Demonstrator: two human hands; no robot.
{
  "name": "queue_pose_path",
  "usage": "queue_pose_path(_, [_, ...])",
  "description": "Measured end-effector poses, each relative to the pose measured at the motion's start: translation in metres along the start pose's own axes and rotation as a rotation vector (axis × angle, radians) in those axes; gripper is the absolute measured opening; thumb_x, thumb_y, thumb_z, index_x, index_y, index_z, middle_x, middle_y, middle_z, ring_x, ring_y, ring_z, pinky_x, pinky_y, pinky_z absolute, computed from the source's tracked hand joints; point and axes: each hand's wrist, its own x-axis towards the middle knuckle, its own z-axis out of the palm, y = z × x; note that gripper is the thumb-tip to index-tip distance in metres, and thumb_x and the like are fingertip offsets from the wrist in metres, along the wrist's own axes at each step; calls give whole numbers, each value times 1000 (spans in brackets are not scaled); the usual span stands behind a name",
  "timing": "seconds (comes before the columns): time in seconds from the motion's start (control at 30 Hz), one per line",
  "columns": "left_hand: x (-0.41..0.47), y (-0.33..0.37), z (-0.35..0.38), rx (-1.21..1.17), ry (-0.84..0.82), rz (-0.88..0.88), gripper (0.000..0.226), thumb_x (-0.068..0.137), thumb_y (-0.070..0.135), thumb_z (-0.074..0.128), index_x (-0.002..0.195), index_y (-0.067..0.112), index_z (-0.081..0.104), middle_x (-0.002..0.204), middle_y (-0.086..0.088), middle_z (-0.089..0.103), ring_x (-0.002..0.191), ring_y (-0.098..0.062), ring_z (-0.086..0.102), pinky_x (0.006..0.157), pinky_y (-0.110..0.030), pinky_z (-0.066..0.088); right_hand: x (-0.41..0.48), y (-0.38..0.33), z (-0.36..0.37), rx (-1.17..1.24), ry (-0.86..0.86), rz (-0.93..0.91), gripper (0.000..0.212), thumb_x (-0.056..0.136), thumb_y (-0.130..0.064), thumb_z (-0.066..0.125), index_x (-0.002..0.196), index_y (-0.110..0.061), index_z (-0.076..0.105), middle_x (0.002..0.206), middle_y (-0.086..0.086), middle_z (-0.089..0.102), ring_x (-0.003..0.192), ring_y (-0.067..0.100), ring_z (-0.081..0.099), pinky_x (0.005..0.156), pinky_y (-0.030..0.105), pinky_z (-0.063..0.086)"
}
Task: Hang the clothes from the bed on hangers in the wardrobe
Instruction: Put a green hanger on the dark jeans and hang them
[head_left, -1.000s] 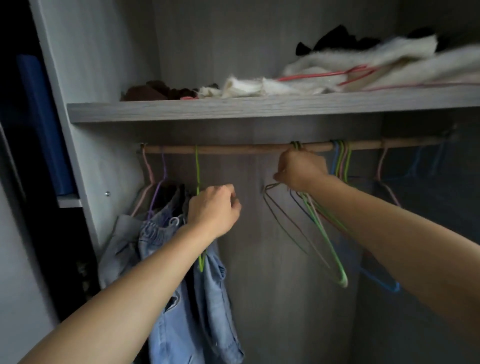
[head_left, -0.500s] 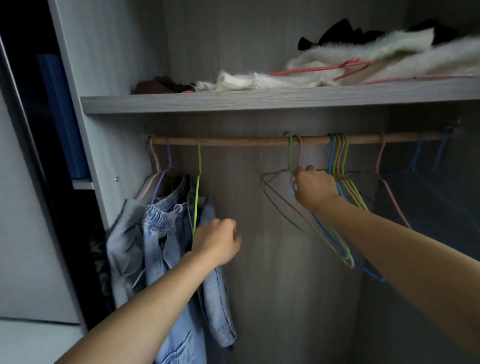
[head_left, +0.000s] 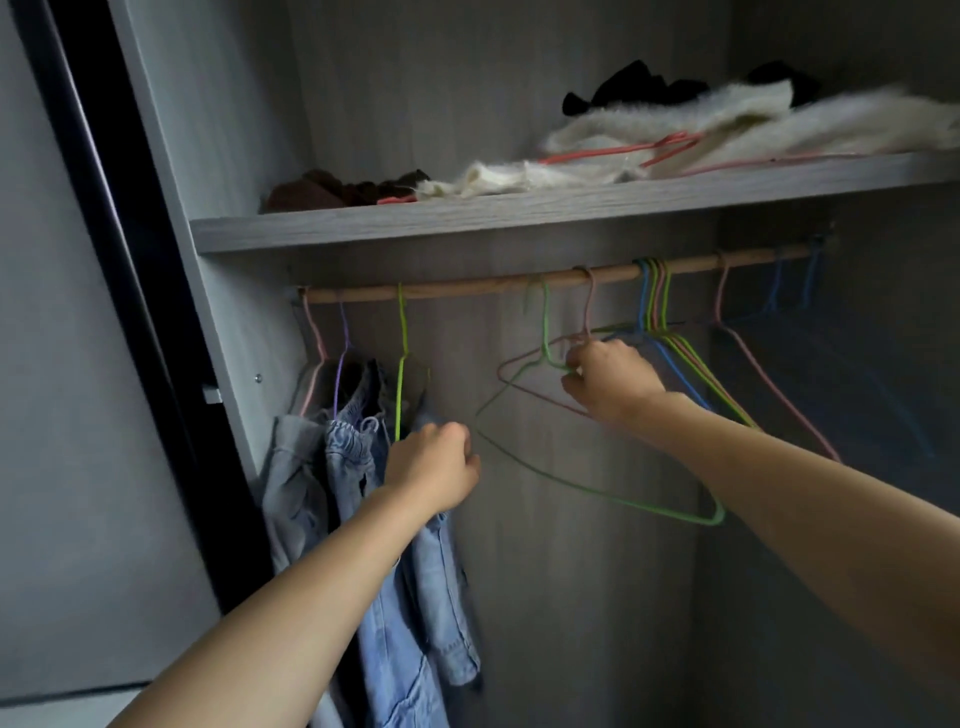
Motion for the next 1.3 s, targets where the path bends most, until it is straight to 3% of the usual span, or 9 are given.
queue_pose_path(0.1, [-5, -2, 15, 17, -55, 91, 26, 88, 37, 53, 104, 18, 63, 110, -11, 64, 104, -33, 60, 79, -35, 47, -45, 2, 15, -24, -107, 27, 26, 91, -34, 52, 109, -19, 63, 111, 14, 67, 104, 37, 63, 83, 40, 52])
queue_pose_path(0.27, [-36, 18, 63, 0, -229, 228, 25, 85, 33, 54, 102, 17, 63, 108, -12, 65, 102, -35, 61, 81, -36, 49, -154, 31, 36, -60, -215, 237, 23, 94, -25, 45, 113, -21, 59, 114, 14, 64, 105, 39, 60, 73, 36, 43])
queue_pose_path(0.43, [-91, 78, 110, -66, -397, 344, 20, 87, 39, 52, 92, 23, 63, 105, -6, 65, 96, -31, 63, 79, -32, 50, -279, 91, 32, -121, -297, 437, 20, 91, -36, 47, 102, -30, 63, 103, 1, 68, 97, 30, 62, 70, 33, 44])
queue_pose_path(0.6, [-159, 186, 137, -75, -534, 542, 18, 89, 41, 51, 95, 27, 61, 110, -3, 63, 102, -27, 61, 82, -31, 46, -418, 154, -15, -193, -334, 638, 23, 96, -36, 47, 101, -24, 66, 99, 4, 68, 90, 28, 63, 67, 30, 43])
queue_pose_path(0.87, [-300, 425, 149, -133, -631, 909, 27, 89, 39, 49, 108, 22, 59, 128, -7, 56, 115, -29, 56, 92, -35, 47, -650, 258, -131, -361, -323, 999, 28, 94, -37, 46, 99, -19, 66, 107, 7, 68, 98, 32, 62, 72, 34, 44])
queue_pose_path(1.03, [-396, 536, 145, -153, -758, 1087, 26, 89, 41, 51, 104, 23, 62, 115, -6, 65, 109, -26, 60, 85, -33, 46, -761, 300, -197, -396, -279, 1225, 27, 95, -36, 48, 99, -20, 68, 106, 8, 69, 97, 32, 63, 73, 35, 44])
queue_pose_path(1.13, [-429, 593, 143, -168, -769, 1175, 18, 88, 40, 52, 95, 26, 60, 110, -2, 67, 105, -24, 61, 82, -32, 45, -812, 326, -222, -382, -237, 1347, 28, 96, -37, 49, 101, -18, 69, 107, 11, 68, 103, 33, 60, 84, 37, 46])
queue_pose_path(1.3, [-446, 686, 160, -175, -739, 1288, 22, 88, 41, 51, 99, 26, 62, 110, 1, 66, 103, -21, 60, 80, -32, 47, -877, 377, -236, -342, -201, 1490, 23, 96, -37, 47, 93, -21, 64, 105, 10, 68, 94, 32, 63, 66, 31, 38])
